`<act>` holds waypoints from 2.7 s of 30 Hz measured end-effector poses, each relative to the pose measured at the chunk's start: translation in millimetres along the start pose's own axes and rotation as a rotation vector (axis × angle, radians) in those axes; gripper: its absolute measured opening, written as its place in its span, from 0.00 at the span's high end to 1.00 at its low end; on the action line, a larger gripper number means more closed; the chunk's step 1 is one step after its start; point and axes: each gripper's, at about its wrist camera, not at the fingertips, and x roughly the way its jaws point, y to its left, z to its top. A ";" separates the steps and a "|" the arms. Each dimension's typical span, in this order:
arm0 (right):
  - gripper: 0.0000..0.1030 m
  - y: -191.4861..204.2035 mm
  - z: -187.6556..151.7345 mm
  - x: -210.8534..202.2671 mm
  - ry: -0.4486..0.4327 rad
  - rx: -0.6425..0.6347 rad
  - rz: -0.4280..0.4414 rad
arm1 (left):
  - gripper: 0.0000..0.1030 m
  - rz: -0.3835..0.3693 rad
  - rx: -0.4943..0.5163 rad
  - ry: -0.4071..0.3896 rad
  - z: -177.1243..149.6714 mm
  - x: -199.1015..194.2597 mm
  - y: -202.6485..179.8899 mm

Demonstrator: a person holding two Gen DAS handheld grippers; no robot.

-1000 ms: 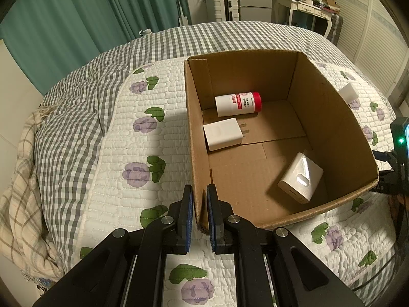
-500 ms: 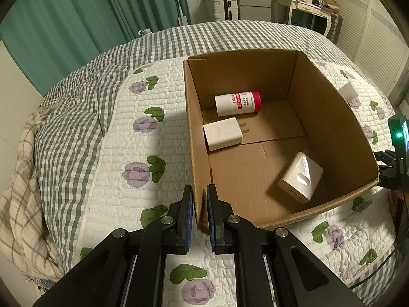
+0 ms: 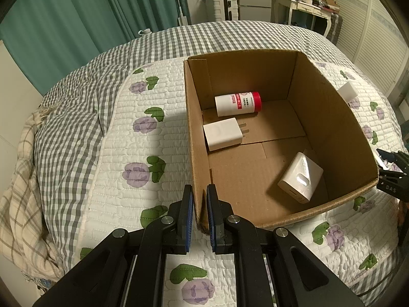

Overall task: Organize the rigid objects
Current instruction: 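Move the right gripper to the white phone stand and grasp it, then carry the phone stand into the box with the right gripper, then move the right gripper to the light-blue earbud case and grasp it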

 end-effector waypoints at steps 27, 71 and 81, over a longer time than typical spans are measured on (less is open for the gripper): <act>0.37 101.1 80.5 -136.9 -0.338 -0.216 0.109 | 0.90 -0.008 -0.002 0.001 1.6 1.8 -3.0; 0.14 156.7 90.8 -110.5 -0.384 -0.289 0.151 | 0.90 -0.026 -0.009 0.000 1.6 1.8 -0.4; 0.13 64.0 75.6 -125.1 -0.369 -0.174 -0.007 | 0.90 -0.025 -0.007 0.000 1.9 0.8 0.5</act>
